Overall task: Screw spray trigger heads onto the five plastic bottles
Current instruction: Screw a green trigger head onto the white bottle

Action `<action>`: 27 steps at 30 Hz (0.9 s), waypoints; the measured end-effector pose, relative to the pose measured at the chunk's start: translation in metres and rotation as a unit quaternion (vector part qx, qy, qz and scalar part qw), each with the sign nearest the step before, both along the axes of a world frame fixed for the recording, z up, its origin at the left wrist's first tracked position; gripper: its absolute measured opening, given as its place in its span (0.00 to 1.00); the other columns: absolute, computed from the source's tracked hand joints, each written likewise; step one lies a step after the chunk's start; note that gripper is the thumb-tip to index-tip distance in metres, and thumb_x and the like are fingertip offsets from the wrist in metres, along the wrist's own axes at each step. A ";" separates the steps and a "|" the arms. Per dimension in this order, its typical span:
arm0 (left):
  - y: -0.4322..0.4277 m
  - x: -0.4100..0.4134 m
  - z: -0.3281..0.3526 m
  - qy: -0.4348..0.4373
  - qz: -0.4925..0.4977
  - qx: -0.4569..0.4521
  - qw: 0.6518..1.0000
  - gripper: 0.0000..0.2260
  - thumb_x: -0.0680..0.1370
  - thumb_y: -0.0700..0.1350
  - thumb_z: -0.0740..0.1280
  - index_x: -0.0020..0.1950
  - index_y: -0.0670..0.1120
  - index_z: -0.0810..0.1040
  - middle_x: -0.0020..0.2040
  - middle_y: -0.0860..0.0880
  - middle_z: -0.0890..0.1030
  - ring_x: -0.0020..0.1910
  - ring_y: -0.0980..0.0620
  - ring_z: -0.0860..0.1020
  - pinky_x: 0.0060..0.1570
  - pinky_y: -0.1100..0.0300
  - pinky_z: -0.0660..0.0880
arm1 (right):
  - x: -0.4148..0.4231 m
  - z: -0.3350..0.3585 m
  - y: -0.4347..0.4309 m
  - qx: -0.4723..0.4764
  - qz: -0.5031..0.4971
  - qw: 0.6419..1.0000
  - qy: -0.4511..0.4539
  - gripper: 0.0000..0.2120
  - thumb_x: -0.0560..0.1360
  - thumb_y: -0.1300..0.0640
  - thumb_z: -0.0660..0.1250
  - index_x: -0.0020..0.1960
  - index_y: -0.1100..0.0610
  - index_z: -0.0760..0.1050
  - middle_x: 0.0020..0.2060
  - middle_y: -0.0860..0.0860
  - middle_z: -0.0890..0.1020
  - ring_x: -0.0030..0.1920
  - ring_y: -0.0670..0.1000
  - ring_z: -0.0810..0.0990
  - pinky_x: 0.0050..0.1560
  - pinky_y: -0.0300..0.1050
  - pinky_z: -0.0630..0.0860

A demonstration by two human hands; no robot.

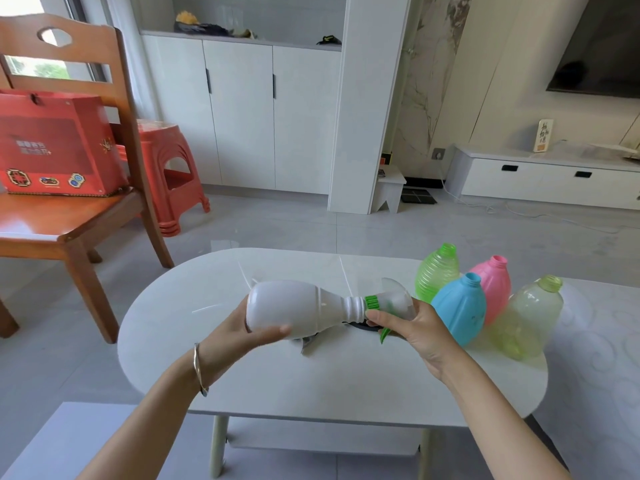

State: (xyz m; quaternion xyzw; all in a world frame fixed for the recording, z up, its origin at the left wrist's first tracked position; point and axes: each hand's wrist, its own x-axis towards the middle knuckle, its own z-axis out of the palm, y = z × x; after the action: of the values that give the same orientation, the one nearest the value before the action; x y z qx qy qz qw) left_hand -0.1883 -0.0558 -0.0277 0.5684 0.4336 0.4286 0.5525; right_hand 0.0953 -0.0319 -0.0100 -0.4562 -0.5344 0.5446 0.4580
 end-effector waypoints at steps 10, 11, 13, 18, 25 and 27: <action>0.000 -0.003 -0.001 -0.056 0.002 -0.059 0.997 0.29 0.67 0.62 0.72 0.65 0.56 0.71 0.63 0.51 0.79 0.61 0.49 0.78 0.51 0.63 0.78 | -0.004 -0.004 0.002 -0.046 -0.009 0.998 0.041 0.23 0.54 0.51 0.79 0.46 0.58 0.82 0.39 0.54 0.86 0.42 0.50 0.85 0.40 0.38 0.79; 0.001 -0.003 0.000 -0.074 -0.006 -0.076 0.994 0.29 0.67 0.64 0.71 0.65 0.56 0.72 0.63 0.51 0.79 0.62 0.50 0.77 0.52 0.62 0.77 | -0.005 -0.004 0.001 -0.049 -0.007 0.998 0.042 0.22 0.54 0.51 0.79 0.46 0.58 0.82 0.39 0.54 0.86 0.42 0.50 0.85 0.40 0.38 0.79; 0.001 -0.003 0.003 -0.093 -0.006 -0.135 0.986 0.26 0.68 0.70 0.62 0.64 0.65 0.69 0.65 0.54 0.74 0.60 0.47 0.78 0.51 0.56 0.79 | -0.007 -0.005 0.000 -0.052 -0.006 0.998 0.036 0.22 0.55 0.52 0.78 0.46 0.58 0.82 0.39 0.54 0.86 0.42 0.50 0.85 0.40 0.38 0.79; 0.002 0.001 -0.003 -0.045 0.038 -0.042 0.997 0.32 0.69 0.58 0.72 0.70 0.65 0.62 0.68 0.55 0.69 0.60 0.51 0.77 0.48 0.60 0.79 | -0.005 -0.003 0.002 -0.064 -0.023 0.997 0.048 0.18 0.57 0.54 0.77 0.45 0.58 0.82 0.38 0.54 0.86 0.41 0.49 0.85 0.38 0.36 0.79; 0.001 0.003 0.001 -0.027 0.023 -0.144 0.989 0.32 0.63 0.74 0.56 0.61 0.59 0.69 0.58 0.46 0.78 0.49 0.47 0.84 0.42 0.57 0.80 | -0.005 -0.003 0.000 -0.063 -0.018 0.997 0.037 0.21 0.55 0.51 0.78 0.46 0.57 0.83 0.40 0.53 0.87 0.42 0.47 0.85 0.39 0.37 0.79; 0.003 0.000 -0.001 -0.020 0.032 -0.116 0.993 0.31 0.64 0.72 0.59 0.62 0.60 0.70 0.58 0.46 0.77 0.46 0.49 0.84 0.41 0.59 0.80 | -0.003 -0.003 0.001 -0.070 -0.032 0.997 0.033 0.21 0.56 0.50 0.78 0.46 0.57 0.82 0.38 0.52 0.86 0.41 0.47 0.84 0.40 0.38 0.78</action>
State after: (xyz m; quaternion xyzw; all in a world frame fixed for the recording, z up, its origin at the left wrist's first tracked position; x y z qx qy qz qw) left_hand -0.1879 -0.0527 -0.0291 0.4774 0.4872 0.4043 0.6092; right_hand 0.0918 -0.0313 -0.0127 -0.4856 -0.4652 0.5804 0.4593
